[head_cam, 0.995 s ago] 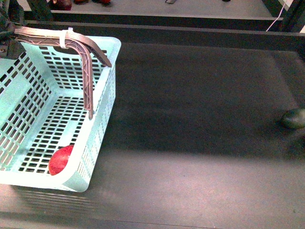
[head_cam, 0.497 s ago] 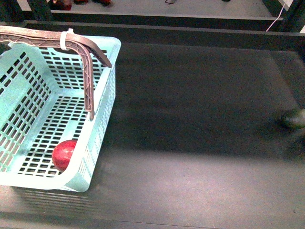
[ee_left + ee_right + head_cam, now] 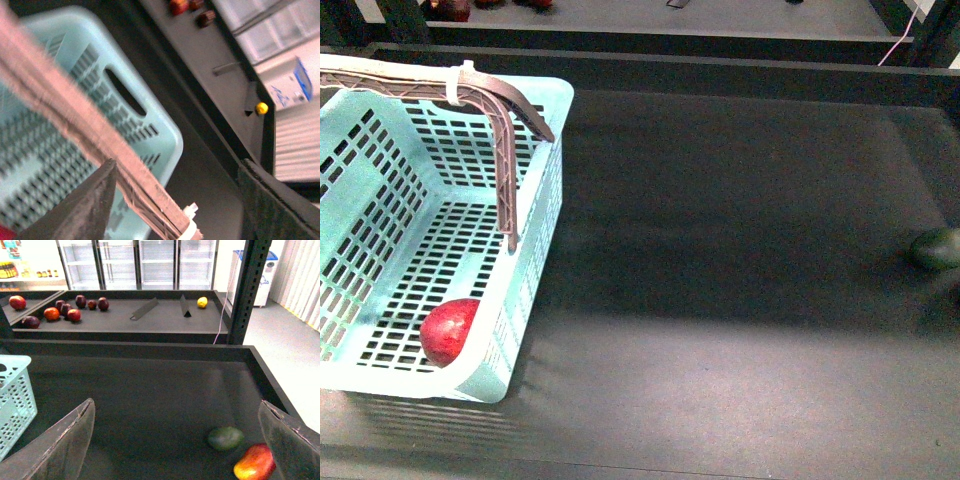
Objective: Pick apple with right arm and hold basket with left
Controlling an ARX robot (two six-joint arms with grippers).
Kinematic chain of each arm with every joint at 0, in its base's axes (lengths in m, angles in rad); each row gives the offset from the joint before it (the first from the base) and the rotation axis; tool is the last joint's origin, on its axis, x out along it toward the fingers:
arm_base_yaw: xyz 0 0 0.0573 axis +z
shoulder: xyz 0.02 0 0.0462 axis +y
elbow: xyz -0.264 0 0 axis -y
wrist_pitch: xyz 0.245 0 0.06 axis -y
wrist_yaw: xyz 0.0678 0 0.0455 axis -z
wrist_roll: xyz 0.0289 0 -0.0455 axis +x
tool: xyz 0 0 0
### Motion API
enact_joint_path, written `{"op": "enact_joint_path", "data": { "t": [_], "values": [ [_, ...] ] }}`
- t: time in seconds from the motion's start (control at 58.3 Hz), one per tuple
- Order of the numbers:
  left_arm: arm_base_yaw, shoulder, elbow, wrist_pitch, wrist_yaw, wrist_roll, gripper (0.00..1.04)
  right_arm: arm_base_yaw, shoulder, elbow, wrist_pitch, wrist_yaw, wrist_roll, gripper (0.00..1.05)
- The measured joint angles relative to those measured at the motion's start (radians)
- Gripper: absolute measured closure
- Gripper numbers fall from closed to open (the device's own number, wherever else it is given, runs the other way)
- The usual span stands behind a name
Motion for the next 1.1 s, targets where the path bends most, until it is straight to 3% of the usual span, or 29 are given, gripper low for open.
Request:
{"op": "enact_joint_path", "data": {
  "t": [0.051, 0.103, 0.292, 0.429, 0.669, 1.097],
  "values": [
    [0.015, -0.065, -0.077, 0.151, 0.010, 0.286, 0.54, 0.000, 0.000, 0.000, 0.000, 0.000, 0.000, 0.09],
    [0.027, -0.122, -0.122, 0.190, 0.017, 0.428, 0.65, 0.000, 0.000, 0.000, 0.000, 0.000, 0.000, 0.09],
    [0.053, -0.248, -0.277, 0.192, 0.048, 0.581, 1.02, 0.000, 0.000, 0.000, 0.000, 0.000, 0.000, 0.09],
    [0.110, -0.369, -0.360, 0.157, 0.116, 0.602, 1.02, 0.000, 0.000, 0.000, 0.000, 0.000, 0.000, 0.09],
    [0.129, -0.501, -0.478, 0.139, 0.121, 0.607, 1.02, 0.000, 0.000, 0.000, 0.000, 0.000, 0.000, 0.09],
    [0.129, -0.864, -0.532, -0.163, 0.121, 0.610, 1.02, 0.000, 0.000, 0.000, 0.000, 0.000, 0.000, 0.09]
  ]
}}
